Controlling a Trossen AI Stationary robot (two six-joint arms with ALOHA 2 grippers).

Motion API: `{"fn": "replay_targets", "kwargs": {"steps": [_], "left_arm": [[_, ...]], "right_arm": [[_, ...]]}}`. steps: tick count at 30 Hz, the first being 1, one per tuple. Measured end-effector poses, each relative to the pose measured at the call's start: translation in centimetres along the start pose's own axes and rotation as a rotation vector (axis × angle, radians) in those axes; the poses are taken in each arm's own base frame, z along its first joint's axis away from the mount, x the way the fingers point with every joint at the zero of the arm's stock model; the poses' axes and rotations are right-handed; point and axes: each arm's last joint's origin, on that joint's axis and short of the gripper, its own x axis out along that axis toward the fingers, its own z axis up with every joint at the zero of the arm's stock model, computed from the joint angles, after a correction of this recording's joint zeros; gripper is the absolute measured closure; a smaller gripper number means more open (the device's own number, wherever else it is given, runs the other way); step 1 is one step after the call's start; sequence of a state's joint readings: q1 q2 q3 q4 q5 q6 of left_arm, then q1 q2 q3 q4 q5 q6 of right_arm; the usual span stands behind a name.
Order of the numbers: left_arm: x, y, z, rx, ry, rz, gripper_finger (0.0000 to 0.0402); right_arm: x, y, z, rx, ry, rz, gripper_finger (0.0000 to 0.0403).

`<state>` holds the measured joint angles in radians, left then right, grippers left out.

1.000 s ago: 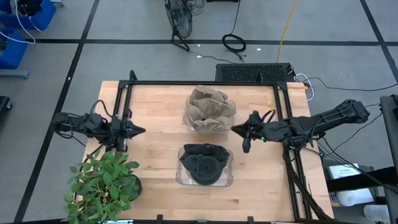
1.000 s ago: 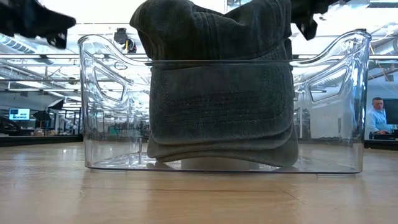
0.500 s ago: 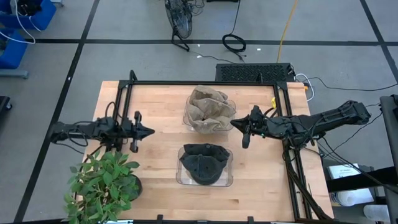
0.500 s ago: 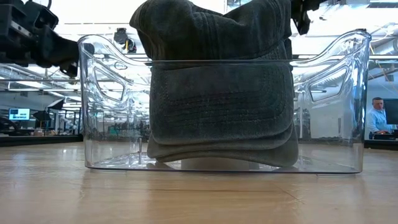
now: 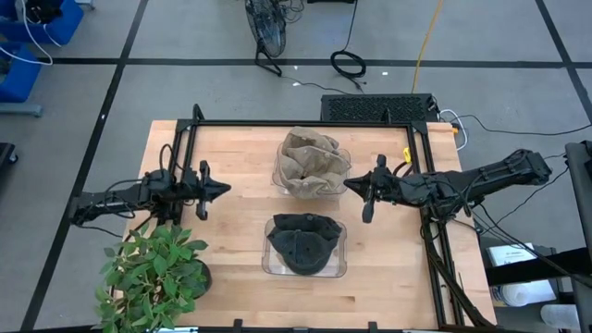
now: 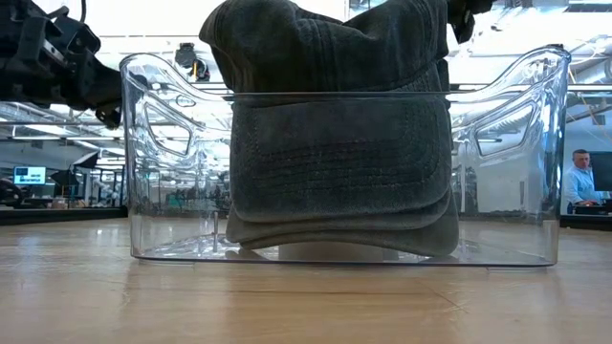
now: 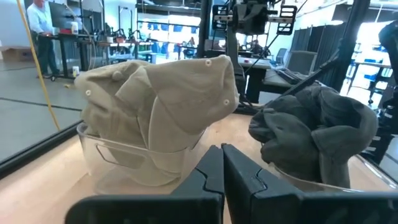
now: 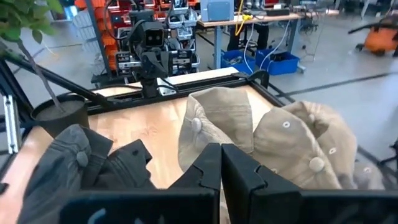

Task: Pick & Place hat
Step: Return to Home Position

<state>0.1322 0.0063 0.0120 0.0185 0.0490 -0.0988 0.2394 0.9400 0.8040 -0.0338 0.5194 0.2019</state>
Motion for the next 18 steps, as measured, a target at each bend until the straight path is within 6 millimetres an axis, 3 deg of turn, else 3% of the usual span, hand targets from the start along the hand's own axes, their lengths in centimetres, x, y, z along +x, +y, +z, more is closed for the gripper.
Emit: {"fn": "replay_targets", "kwargs": {"steps": [7,12,18], "left_arm": [[0.0,0.0,0.0,-0.012,-0.001,-0.001,0.0362],[0.0,0.0,0.0,-0.012,-0.001,-0.001,0.034],[0.0,0.0,0.0,-0.013,-0.001,-0.001,0.0332]], "right_arm": [[-0.7,-0.3,-0.6,-0.193,0.042,0.065,0.0402],[-1.4,-1.2,-3.6,-0.281,0.072,0.127,0.0402],[-3.0,-2.4,-6.6,-0.252,0.024,0.206,0.0403]]}}
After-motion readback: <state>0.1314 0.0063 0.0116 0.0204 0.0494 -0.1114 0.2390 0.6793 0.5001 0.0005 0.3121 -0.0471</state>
